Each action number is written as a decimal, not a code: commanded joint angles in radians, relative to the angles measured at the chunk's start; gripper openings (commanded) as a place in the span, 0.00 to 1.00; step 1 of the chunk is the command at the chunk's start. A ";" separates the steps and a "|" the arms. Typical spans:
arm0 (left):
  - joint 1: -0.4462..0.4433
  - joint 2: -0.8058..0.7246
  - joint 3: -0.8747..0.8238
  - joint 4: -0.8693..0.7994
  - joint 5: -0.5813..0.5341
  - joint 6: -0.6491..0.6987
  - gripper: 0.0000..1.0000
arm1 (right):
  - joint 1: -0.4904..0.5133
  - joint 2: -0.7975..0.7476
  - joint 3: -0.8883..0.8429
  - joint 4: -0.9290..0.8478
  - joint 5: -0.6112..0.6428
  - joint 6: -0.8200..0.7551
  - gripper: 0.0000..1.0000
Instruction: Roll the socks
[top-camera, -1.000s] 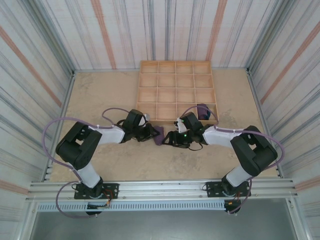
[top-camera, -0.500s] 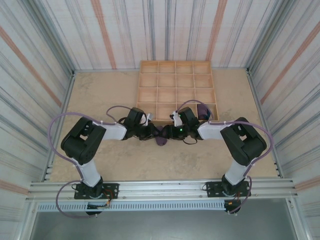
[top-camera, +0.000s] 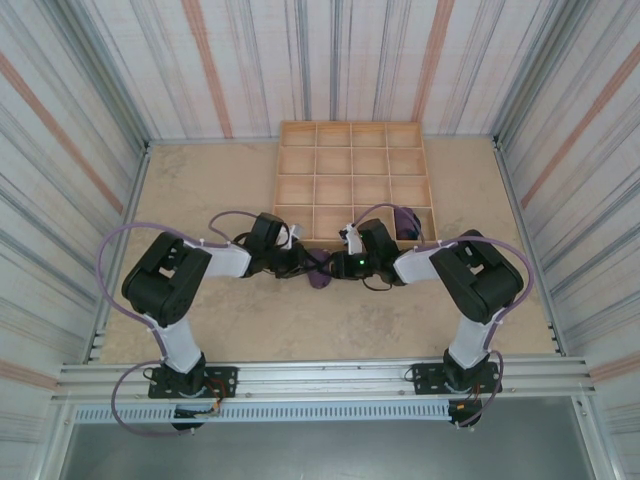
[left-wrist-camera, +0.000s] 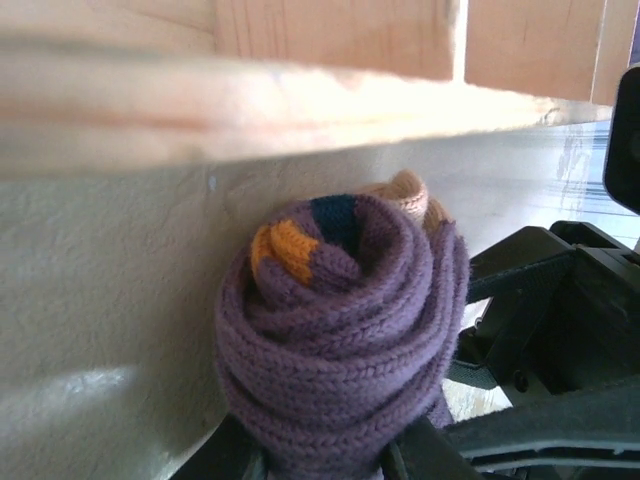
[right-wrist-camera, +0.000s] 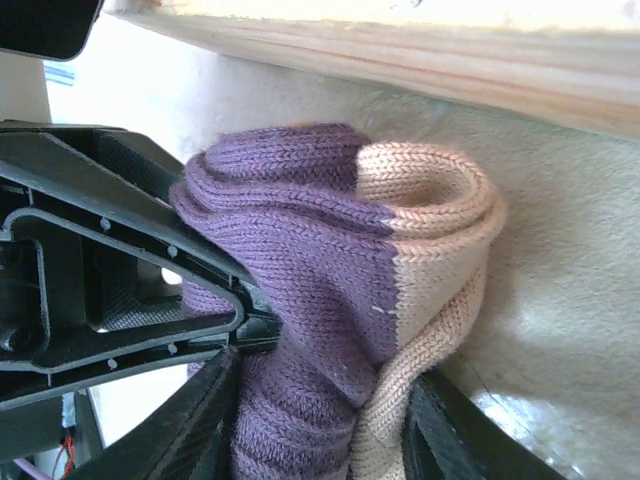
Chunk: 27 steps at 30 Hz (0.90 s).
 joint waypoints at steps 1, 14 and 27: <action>-0.035 0.053 -0.031 -0.094 -0.060 0.010 0.17 | 0.063 0.094 -0.043 -0.157 0.075 0.021 0.33; -0.034 -0.068 -0.056 -0.166 -0.104 0.012 0.90 | 0.055 0.018 -0.046 -0.244 0.113 0.024 0.00; -0.023 -0.273 0.006 -0.400 -0.187 0.059 0.99 | 0.023 -0.242 0.033 -0.482 0.151 -0.021 0.00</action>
